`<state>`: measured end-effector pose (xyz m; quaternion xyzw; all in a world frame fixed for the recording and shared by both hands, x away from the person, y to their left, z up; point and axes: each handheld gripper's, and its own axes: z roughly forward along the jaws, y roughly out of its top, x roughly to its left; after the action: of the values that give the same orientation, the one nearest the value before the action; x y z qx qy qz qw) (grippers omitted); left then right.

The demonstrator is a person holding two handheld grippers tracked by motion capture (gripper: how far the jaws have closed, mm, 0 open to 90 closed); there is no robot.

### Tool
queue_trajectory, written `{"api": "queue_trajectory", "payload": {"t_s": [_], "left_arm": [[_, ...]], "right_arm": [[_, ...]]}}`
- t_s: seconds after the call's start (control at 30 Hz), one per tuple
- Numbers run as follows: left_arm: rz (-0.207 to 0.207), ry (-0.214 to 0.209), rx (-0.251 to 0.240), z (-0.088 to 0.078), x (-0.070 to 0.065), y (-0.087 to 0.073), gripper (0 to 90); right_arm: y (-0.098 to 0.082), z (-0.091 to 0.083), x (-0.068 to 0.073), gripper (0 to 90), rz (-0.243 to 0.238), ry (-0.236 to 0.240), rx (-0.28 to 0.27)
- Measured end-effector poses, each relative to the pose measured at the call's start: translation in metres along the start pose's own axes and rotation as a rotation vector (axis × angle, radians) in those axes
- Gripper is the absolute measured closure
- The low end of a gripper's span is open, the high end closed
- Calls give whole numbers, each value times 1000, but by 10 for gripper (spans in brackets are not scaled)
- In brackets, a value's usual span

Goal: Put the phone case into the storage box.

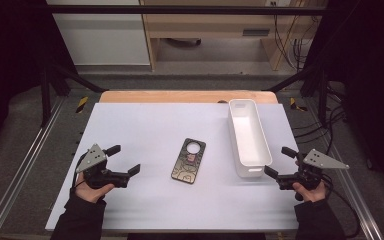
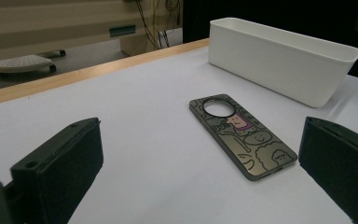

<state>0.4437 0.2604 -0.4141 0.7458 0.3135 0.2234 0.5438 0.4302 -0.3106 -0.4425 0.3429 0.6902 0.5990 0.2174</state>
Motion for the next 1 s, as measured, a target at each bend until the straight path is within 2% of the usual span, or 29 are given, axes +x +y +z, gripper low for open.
{"api": "queue_trajectory", "payload": {"t_s": [0.17,0.53,1.0], "left_arm": [[3,-10,0,3,-7,8,0],[-6,4,13,7,-15,18,0],[19,-9,47,25,-29,33,0]], "right_arm": [[0,-1,0,4,-2,-1,-3],[0,0,0,4,-4,-6,2],[0,0,1,4,-7,-7,0]]}}
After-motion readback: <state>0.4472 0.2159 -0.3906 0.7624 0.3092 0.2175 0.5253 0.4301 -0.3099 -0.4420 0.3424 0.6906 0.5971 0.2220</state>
